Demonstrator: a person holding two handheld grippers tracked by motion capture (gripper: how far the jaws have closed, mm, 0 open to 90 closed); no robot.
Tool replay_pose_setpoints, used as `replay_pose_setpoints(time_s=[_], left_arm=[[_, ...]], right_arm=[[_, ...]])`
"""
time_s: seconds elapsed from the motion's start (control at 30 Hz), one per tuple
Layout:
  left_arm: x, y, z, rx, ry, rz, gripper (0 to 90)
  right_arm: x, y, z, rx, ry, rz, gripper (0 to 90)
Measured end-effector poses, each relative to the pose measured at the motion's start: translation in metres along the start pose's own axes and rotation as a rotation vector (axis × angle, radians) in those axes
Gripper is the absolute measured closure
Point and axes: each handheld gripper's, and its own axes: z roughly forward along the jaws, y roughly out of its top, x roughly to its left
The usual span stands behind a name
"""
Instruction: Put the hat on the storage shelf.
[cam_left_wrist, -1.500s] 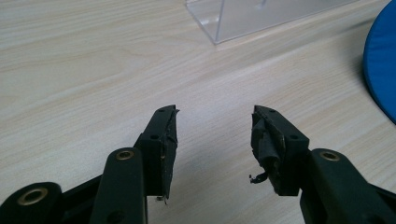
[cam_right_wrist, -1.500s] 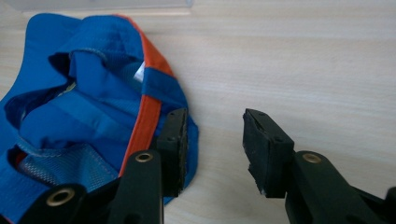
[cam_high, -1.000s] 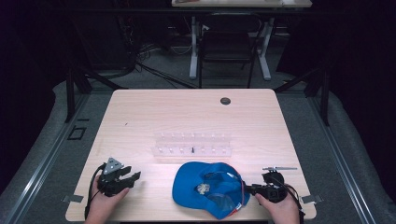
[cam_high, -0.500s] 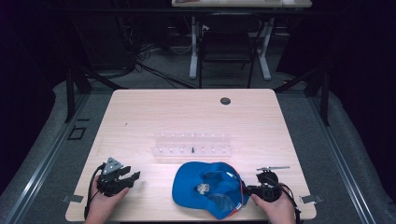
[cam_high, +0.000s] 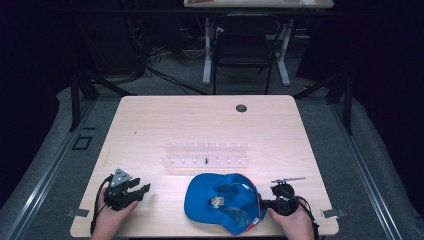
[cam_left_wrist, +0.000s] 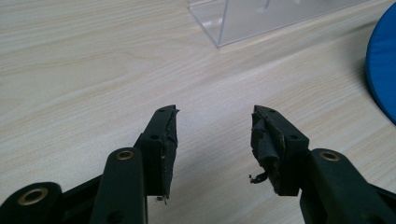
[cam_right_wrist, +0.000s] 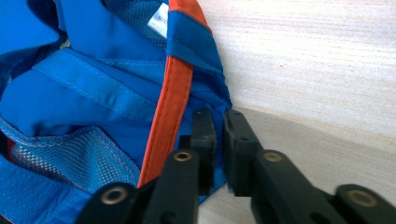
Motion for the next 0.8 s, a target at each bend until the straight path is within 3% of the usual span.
replay_pose_setpoints(time_s=[0.17,0.43,0.5,0.57,0.8], left_arm=[[-0.004,0.000,0.000,0.004,-0.010,0.020,51.0],[-0.003,-0.002,-0.002,-0.002,-0.011,0.017,51.2],[-0.004,-0.002,-0.002,-0.007,-0.013,0.012,51.3],[-0.005,-0.002,-0.002,-0.009,-0.012,0.014,51.3],[-0.008,-0.002,0.000,-0.001,-0.018,0.021,51.4]], right_arm=[[0.001,0.002,0.001,0.010,0.003,0.006,90.0],[-0.002,0.011,-0.004,0.048,0.016,0.023,90.0],[-0.001,0.014,-0.006,0.055,-0.003,0.013,90.0],[-0.001,0.020,-0.010,0.099,-0.038,-0.021,90.0],[0.003,0.031,-0.014,0.143,-0.069,-0.047,90.0]])
